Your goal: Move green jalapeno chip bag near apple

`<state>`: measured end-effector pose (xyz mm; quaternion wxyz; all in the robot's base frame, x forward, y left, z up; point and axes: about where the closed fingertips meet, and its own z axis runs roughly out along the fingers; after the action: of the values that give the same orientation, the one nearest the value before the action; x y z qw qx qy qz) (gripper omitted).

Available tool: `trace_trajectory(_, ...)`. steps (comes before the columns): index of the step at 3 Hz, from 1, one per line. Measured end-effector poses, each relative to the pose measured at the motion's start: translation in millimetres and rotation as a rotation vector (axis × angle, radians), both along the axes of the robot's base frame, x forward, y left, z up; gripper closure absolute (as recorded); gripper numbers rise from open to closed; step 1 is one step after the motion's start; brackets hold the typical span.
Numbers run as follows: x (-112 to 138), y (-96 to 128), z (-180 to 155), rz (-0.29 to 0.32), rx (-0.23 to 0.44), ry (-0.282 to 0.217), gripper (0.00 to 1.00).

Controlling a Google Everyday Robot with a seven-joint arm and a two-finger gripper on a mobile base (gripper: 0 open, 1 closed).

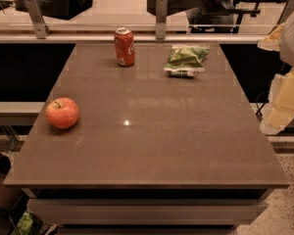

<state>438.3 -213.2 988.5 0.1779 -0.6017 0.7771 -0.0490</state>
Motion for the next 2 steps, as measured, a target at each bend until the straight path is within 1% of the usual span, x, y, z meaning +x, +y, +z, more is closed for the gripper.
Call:
trace_trajectory(1, 0.1, 0.0, 0.1, 0.000, 0.000, 0.000, 0.00)
trace_trajectory(2, 9.3, 1.8, 1.4, -0.034, -0.026, -0.015, 0.00)
